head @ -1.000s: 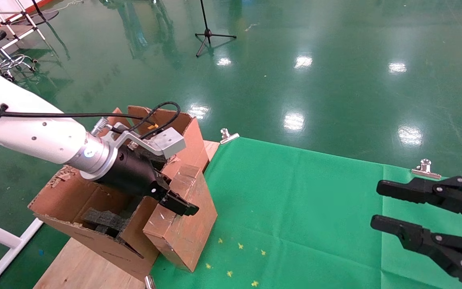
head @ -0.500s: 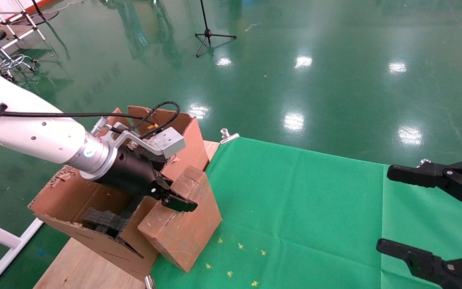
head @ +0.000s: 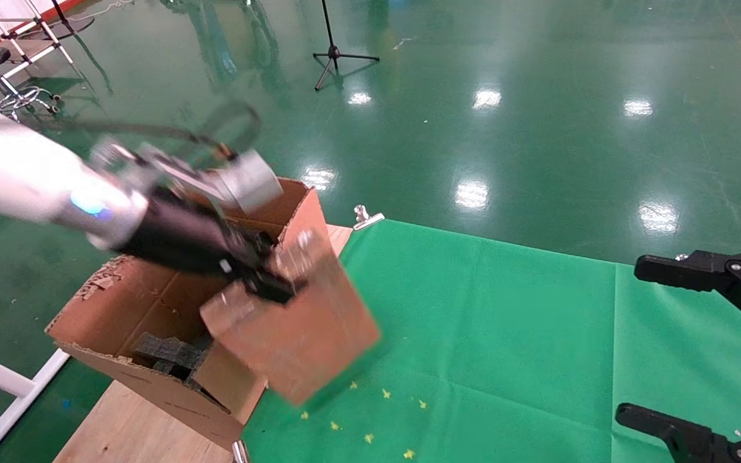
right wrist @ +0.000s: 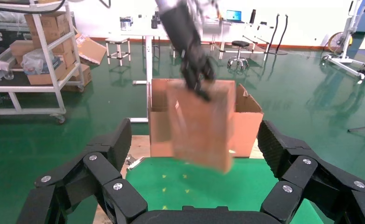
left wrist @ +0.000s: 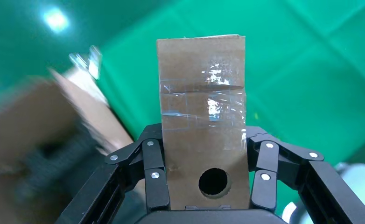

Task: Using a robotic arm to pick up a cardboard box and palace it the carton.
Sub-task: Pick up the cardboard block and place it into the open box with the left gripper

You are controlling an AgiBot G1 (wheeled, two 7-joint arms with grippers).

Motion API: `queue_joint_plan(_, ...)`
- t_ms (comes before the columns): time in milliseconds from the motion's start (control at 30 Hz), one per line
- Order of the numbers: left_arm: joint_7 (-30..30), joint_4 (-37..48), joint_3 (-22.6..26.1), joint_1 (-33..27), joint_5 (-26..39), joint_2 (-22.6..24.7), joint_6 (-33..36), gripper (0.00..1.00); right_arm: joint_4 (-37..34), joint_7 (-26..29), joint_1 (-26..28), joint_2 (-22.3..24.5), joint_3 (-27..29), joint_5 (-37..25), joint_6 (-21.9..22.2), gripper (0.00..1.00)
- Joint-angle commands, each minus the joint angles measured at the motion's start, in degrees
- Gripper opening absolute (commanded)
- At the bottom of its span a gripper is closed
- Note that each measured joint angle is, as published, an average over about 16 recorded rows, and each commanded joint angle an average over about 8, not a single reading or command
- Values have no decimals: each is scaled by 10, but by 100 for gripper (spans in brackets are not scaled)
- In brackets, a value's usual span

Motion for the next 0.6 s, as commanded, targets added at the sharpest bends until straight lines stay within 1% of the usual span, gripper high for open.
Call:
queue_joint_plan(33,26,7,-15,-18,-23,-13,4,0,0,0,0,0,0,0,0,100)
queue_joint_plan(200,94,69,-21,-93,-23,-35,14,0,0,0,0,0,0,0,0,100)
queue_joint_plan(400,174,166,13,-177,36,-47,15,0,0,0,0,0,0,0,0,100)
queue_joint_plan(500,209,231,34,-202,68,-44,12,0,0,0,0,0,0,0,0,100)
queue_joint_plan(600,242,309,51,-210,84,-35,8,0,0,0,0,0,0,0,0,100)
